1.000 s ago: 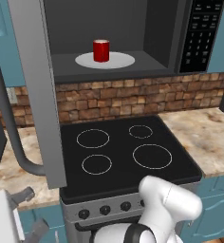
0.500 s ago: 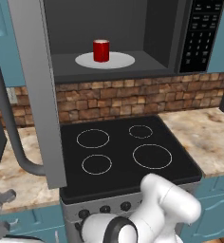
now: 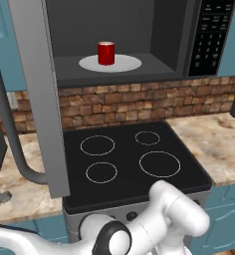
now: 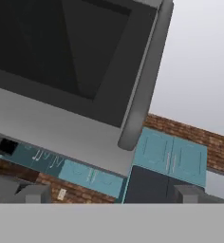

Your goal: Pick the mug from the counter and place it inside the microwave. Then close the microwave.

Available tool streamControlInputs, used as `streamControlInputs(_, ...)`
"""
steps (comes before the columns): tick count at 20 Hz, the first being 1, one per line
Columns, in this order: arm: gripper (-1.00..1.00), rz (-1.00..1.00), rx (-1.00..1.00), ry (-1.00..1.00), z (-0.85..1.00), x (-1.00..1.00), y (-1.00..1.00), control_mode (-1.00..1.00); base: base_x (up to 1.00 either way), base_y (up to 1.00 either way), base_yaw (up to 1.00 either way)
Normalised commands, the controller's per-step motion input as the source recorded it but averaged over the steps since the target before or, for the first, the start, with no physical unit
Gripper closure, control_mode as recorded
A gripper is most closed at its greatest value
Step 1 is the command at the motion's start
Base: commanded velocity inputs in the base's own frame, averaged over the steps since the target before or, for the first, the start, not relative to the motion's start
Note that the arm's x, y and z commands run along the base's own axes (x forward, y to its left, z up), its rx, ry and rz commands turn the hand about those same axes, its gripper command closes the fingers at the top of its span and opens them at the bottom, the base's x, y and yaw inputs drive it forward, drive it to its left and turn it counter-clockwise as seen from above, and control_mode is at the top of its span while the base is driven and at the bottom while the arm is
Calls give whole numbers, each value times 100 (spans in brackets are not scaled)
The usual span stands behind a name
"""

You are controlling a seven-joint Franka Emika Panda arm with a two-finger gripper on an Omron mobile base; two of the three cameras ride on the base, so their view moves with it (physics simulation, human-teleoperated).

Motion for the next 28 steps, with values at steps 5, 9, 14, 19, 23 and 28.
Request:
streamControlInputs(5,-100,-11,-4,1,0,25,17,-100,0,0,0)
streamControlInputs(9,-100,-7,-1,1,0,0,0,-100,0,0,0)
streamControlInputs(14,-100,-11,0,0,0,-43,-2,-100,0,0,0)
streamControlInputs(19,-100,-10,0,0,2,-21,-12,-100,0,0,0)
streamControlInputs(23,-100,-1,0,1,10,3,-15,-100,0,0,0)
streamControlInputs(28,-100,1,-2,13,14,30,-3,-100,0,0,0)
